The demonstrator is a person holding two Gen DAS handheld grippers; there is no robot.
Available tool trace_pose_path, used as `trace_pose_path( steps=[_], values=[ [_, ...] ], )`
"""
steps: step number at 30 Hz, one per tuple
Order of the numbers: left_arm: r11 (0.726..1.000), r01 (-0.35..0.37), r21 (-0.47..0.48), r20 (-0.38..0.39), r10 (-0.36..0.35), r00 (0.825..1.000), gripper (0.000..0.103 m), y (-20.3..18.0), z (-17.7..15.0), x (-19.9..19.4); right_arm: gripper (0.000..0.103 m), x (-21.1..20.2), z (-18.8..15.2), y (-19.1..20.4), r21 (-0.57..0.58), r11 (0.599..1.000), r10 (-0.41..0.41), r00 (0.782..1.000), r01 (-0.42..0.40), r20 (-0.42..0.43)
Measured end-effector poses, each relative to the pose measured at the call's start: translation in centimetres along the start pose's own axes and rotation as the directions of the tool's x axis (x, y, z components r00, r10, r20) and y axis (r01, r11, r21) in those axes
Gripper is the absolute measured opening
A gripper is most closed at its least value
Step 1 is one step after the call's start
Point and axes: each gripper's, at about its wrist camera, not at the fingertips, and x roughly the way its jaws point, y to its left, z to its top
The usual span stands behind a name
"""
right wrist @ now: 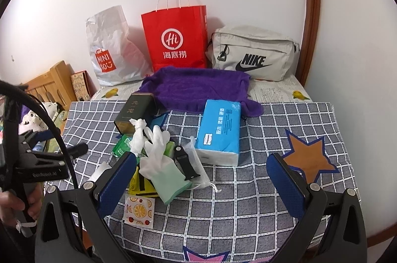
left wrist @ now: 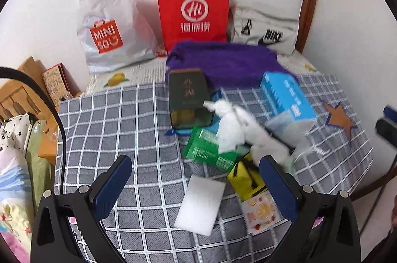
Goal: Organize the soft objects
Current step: 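Grasp the white mint-cuffed glove with the right tool while the left tool grasps the white sponge block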
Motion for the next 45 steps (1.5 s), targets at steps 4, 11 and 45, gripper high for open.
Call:
trace_pose_path(
  steps=[4,11,45],
  values=[
    [0.999,0.033,0.017,-0.058,-0.032,0.998,0.103,0.1,-1.4,2.2,0.103,0.9,-0.2,0.0,0.001,1.0,-0.005,1.0,0.005,-0.017],
    [0.998,0.047,0.045,-0.148,-0.04,0.988,0.103,0.1,-4.1,5.5,0.103,3.2,-0.7,0.0,0.001,1.0,-0.011,0.998,0.012,-0.06],
    [0.994,0.086,-0.072,-0.128,-0.095,0.987,0.047,6.1,-2.2,8.5,0.071,16.7,-3.0,7.2,-0.083,0.984,0.13,0.957,-0.156,-0.261]
  ],
)
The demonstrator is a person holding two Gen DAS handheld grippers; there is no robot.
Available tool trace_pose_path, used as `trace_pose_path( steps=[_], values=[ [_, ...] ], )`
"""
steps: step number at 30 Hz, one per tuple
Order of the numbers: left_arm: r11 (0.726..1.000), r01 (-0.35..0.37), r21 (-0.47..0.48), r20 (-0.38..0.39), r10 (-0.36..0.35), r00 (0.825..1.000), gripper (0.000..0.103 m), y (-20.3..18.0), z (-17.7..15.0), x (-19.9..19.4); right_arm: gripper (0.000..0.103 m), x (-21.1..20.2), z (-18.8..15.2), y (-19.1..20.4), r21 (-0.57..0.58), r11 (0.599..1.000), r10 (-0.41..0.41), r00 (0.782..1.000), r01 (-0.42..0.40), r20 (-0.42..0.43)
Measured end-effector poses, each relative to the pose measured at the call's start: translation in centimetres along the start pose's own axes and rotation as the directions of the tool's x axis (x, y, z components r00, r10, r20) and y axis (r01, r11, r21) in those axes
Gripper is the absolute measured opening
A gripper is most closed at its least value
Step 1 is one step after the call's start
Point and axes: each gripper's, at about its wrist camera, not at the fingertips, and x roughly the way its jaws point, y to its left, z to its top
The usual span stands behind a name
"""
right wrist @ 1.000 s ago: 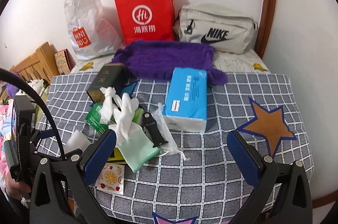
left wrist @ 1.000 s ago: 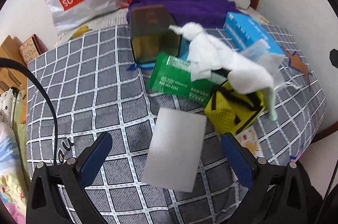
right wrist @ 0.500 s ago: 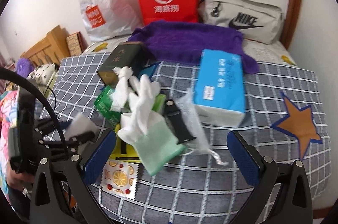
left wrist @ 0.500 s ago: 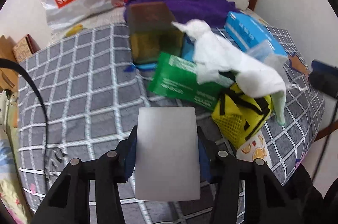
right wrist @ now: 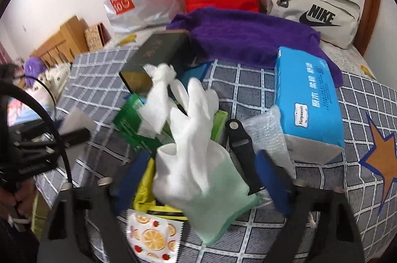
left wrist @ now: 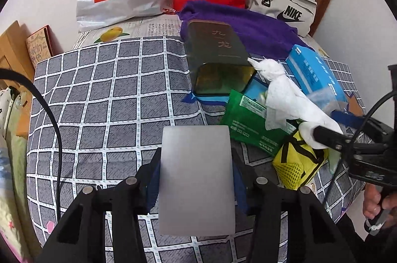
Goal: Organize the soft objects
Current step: 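Grasp the white mint-cuffed glove with the right tool while the left tool grasps the white sponge block, then carry the glove and sponge with both tools over the purple towel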
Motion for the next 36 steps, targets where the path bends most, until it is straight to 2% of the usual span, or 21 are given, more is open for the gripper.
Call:
trace_pose_path(
  steps=[1,3,4,5,9,16,25,36],
  values=[
    [1.0,0.002,-0.002,-0.002,-0.002,1.0,0.047,0.1,0.1,0.1,0.065,0.3,0.0,0.0,-0.009,1.0,0.002,1.0,-0.002,-0.016],
    [1.0,0.007,-0.01,-0.004,-0.007,1.0,0.047,0.3,0.4,0.1,0.039,0.5,-0.1,-0.3,-0.003,0.999,0.037,0.999,-0.038,-0.028],
    [1.0,0.01,-0.014,-0.003,-0.01,1.0,0.047,0.4,0.5,0.1,0.032,0.3,-0.1,-0.5,0.004,0.999,0.041,0.999,-0.041,-0.022],
    [1.0,0.016,-0.019,-0.001,-0.016,1.0,0.047,0.6,0.7,0.1,0.02,0.0,0.0,-0.7,0.011,0.999,0.034,0.999,-0.034,-0.011],
    [0.995,0.078,-0.06,0.015,-0.077,0.997,0.047,1.0,1.6,-0.3,0.015,-1.9,0.7,-1.4,0.004,1.0,-0.005,1.0,0.004,0.027],
    [0.997,0.074,-0.035,0.045,-0.072,0.996,0.047,-0.3,3.9,-1.0,0.013,-5.6,2.6,-2.9,-0.003,0.999,-0.05,0.992,0.051,0.119],
    [0.994,0.089,-0.062,0.093,-0.083,0.992,0.047,-0.6,7.1,-2.0,0.012,-8.4,4.9,-4.8,0.004,0.999,-0.037,0.981,0.037,0.192],
    [0.992,0.092,-0.086,0.129,-0.081,0.988,0.047,-1.1,10.6,-1.6,0.012,-8.1,8.2,-6.3,0.012,0.999,-0.033,0.974,0.031,0.222]
  ],
)
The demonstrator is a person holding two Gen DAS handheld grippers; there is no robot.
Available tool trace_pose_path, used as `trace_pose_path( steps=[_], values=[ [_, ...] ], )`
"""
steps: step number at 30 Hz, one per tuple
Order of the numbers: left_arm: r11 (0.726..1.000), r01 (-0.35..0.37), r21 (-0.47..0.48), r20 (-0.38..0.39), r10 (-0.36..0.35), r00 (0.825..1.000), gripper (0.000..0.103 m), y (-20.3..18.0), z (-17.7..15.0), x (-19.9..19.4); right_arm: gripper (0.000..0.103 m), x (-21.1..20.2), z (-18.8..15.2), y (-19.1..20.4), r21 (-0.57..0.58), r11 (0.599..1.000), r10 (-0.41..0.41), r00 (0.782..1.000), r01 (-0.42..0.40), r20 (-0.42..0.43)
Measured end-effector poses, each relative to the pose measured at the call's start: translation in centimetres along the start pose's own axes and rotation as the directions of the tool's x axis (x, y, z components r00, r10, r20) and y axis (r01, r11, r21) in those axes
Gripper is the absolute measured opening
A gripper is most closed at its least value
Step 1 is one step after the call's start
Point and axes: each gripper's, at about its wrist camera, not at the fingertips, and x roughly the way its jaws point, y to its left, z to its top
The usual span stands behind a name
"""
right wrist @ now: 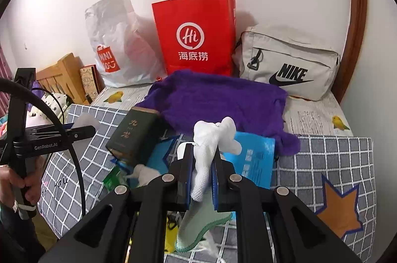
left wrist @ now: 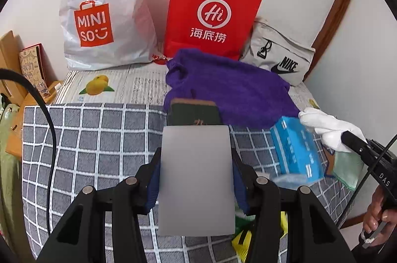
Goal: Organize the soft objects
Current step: 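Carry the glove and sponge with both tools over the purple towel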
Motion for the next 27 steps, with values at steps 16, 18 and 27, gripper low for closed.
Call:
trace_pose_path(
  steps=[16,18,27],
  values=[
    [1.0,-0.02,0.008,0.003,0.02,1.0,0.047,0.6,4.4,3.5,0.012,5.3,4.6,-3.8,0.028,0.998,-0.058,0.998,0.057,0.015],
    [1.0,-0.021,0.006,-0.003,0.021,1.0,0.047,0.8,4.8,4.0,0.012,5.9,5.2,-4.2,0.026,0.998,-0.065,0.998,0.064,0.015],
    [0.999,-0.036,0.008,-0.022,0.037,0.999,0.047,1.2,6.5,6.2,0.012,9.4,7.6,-6.3,0.031,0.998,-0.053,0.998,0.053,0.013]
  ],
)
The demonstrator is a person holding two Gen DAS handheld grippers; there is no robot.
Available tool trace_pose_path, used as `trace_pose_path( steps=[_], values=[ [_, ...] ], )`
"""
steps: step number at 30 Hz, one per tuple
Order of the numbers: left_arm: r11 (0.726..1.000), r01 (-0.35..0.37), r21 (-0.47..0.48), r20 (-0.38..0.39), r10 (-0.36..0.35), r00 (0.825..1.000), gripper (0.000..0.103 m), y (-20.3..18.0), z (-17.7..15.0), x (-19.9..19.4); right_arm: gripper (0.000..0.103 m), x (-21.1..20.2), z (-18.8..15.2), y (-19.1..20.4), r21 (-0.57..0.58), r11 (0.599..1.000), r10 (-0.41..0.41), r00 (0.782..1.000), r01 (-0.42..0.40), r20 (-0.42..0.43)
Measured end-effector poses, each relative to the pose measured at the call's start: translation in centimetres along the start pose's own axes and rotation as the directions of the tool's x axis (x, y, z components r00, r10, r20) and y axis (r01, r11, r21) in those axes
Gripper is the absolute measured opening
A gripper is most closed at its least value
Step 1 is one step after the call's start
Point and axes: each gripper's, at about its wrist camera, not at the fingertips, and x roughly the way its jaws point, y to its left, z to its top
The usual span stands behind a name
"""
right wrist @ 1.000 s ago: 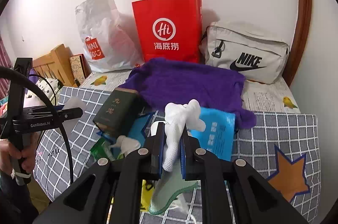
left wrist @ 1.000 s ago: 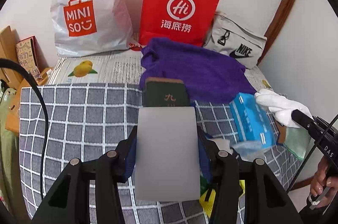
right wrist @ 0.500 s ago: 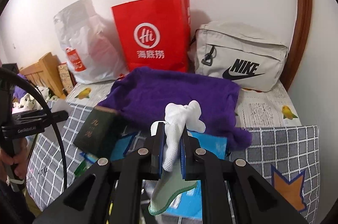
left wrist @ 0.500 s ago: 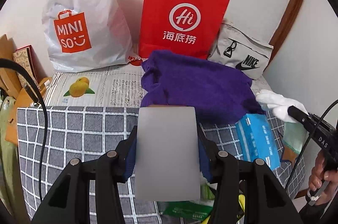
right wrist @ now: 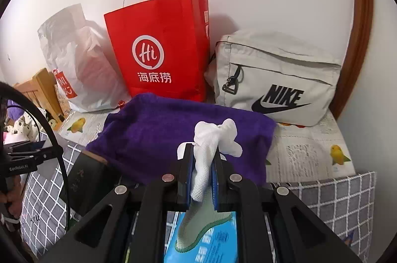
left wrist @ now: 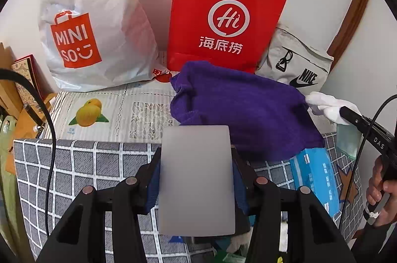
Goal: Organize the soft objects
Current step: 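Carry the glove and sponge with both tools over the purple towel, then open the right tool to drop the glove onto the purple towel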
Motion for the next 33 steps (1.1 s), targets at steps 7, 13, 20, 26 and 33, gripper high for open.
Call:
trace_pose_path(
  steps=[7,13,20,26,33],
  values=[
    [1.0,0.008,0.004,-0.011,-0.008,1.0,0.047,-0.1,1.1,1.8,0.012,3.2,1.2,-1.2,0.021,0.998,0.065,0.998,-0.064,-0.023],
    [1.0,0.03,0.006,-0.031,-0.03,0.999,0.047,-0.2,1.8,3.7,0.012,7.4,2.3,-2.7,0.058,0.996,0.077,0.995,-0.073,-0.064],
    [0.999,0.03,0.014,-0.041,-0.03,0.999,0.047,-0.4,2.3,5.1,0.012,12.0,3.3,-4.9,0.07,0.998,0.002,0.994,0.005,-0.107],
    [1.0,0.021,0.023,-0.054,-0.02,0.998,0.047,-0.9,2.5,6.1,0.03,15.1,2.3,-6.1,0.1,0.995,0.048,0.976,-0.027,-0.213],
    [0.999,0.042,0.005,-0.07,-0.042,0.997,0.047,-1.5,3.3,7.4,0.06,12.5,2.2,-7.1,0.154,0.987,0.078,0.985,-0.054,-0.155]
  ],
)
